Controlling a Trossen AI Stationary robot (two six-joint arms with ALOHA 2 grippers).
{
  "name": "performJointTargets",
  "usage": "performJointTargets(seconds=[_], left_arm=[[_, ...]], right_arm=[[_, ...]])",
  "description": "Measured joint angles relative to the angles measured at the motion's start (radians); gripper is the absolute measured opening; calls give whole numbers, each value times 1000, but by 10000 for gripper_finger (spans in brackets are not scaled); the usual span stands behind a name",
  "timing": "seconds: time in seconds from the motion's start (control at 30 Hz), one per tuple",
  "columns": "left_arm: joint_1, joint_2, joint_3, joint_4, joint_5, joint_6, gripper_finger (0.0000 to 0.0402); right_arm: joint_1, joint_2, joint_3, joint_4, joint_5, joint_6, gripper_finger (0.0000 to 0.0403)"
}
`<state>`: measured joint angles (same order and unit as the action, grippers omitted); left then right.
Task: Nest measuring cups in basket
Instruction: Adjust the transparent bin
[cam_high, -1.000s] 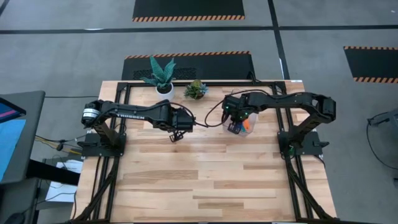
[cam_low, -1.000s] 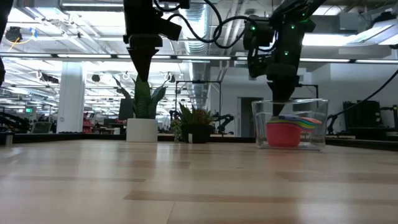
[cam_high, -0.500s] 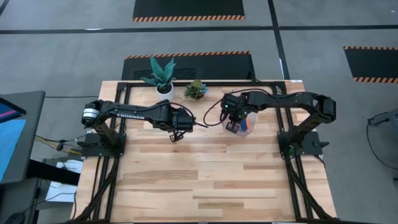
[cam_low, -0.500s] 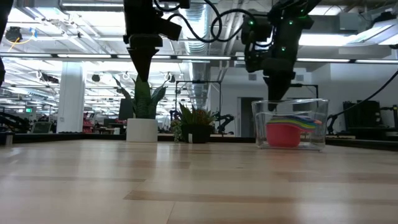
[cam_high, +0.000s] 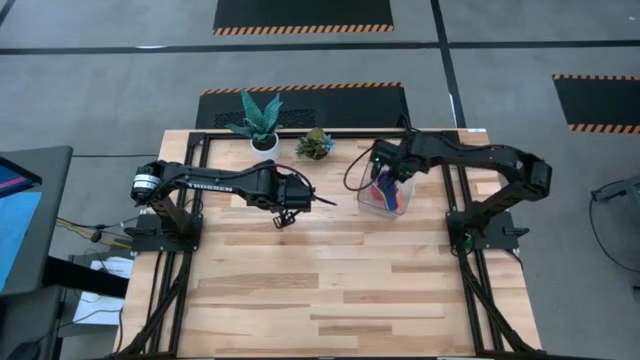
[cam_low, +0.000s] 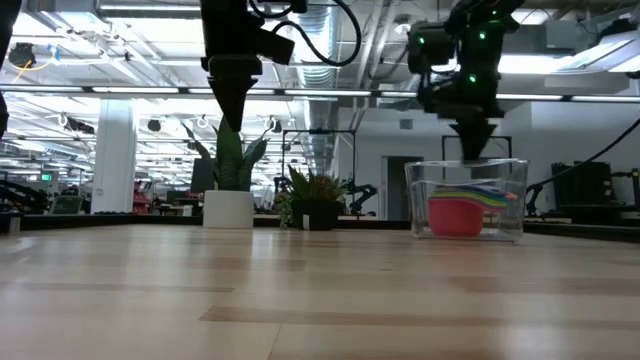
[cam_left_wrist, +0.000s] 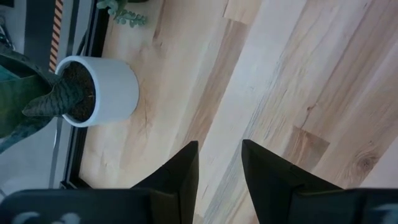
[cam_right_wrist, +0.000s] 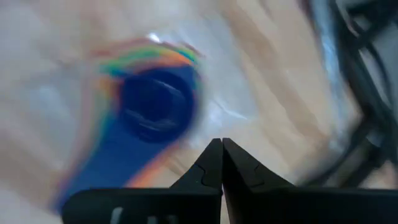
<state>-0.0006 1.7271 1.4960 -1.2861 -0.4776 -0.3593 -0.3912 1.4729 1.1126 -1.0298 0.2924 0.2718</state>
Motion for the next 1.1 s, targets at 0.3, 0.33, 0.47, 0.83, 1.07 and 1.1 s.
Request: performJointTargets(seconds=[0.3,0.33,0.47,0.83,1.07,1.1], left_arm=[[0,0,0,29,0,8,113],[0,0,0,28,0,8,113],[0,0,0,29,0,9,113],[9,0,0,29,-7,35,113],[23,0,0,41,-7,49,113],[25,0,0,53,-7,50,113]], right_arm=[[-90,-26,-2,-145,199,8,27],[-105,-30,-2,-133,242,-9,25],[-205,-45,0,-36,292,-90,19],[-431,-26,-22,153,111,-194,23],[-495,-19,-22,216,54,-228,14],[-495,-9,-22,219,38,-236,14]])
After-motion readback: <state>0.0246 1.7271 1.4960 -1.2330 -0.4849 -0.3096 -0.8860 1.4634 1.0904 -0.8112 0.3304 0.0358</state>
